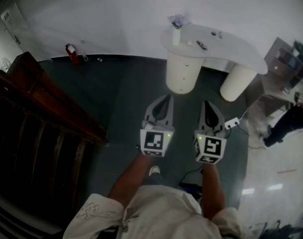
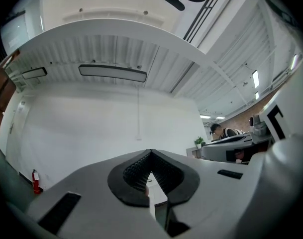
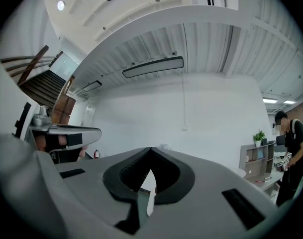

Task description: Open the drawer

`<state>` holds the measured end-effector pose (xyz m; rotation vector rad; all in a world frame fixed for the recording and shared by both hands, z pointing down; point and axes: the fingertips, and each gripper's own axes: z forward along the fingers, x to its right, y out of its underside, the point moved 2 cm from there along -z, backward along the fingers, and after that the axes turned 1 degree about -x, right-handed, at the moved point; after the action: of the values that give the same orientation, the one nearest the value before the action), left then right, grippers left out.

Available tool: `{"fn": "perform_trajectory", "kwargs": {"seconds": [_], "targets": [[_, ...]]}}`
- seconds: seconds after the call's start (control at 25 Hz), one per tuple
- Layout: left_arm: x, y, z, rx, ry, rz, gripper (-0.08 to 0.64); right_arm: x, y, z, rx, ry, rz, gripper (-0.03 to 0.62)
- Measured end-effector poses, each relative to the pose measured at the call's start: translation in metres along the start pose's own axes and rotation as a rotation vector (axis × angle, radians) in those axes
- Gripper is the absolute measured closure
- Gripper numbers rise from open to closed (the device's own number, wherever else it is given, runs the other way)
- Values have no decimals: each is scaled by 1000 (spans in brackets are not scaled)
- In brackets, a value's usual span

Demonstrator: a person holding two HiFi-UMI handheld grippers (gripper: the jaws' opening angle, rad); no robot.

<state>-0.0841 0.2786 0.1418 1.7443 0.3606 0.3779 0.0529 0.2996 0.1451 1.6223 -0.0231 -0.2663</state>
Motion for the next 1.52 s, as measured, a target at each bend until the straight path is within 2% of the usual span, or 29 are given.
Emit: {"fn": "perform_trajectory", "kwargs": {"seconds": [0.24, 0.32, 0.52, 0.76, 1.04, 1.2, 1.52], "targets": [[-48, 8, 33, 10, 7, -19, 565, -17, 0, 54, -11, 23, -11, 588], [-58, 13, 41, 12, 13, -36, 565, -20, 1, 66, -11, 33, -14, 588], [-70, 25, 65, -9, 33, -23, 565, -16, 6, 92, -17, 50, -12, 588], [-72, 43, 115, 0, 35, -61, 565, 13, 20, 135, -9, 58, 10, 587], [-75, 55, 197, -10, 1, -31, 564, 62, 29, 208, -1, 34, 6, 588], [-74, 61, 248, -7, -34, -51, 564, 95, 33, 251, -4, 3, -5, 587], [-63, 75, 329, -20, -66, -17, 565, 150, 57, 318, -11, -35, 23, 588]]}}
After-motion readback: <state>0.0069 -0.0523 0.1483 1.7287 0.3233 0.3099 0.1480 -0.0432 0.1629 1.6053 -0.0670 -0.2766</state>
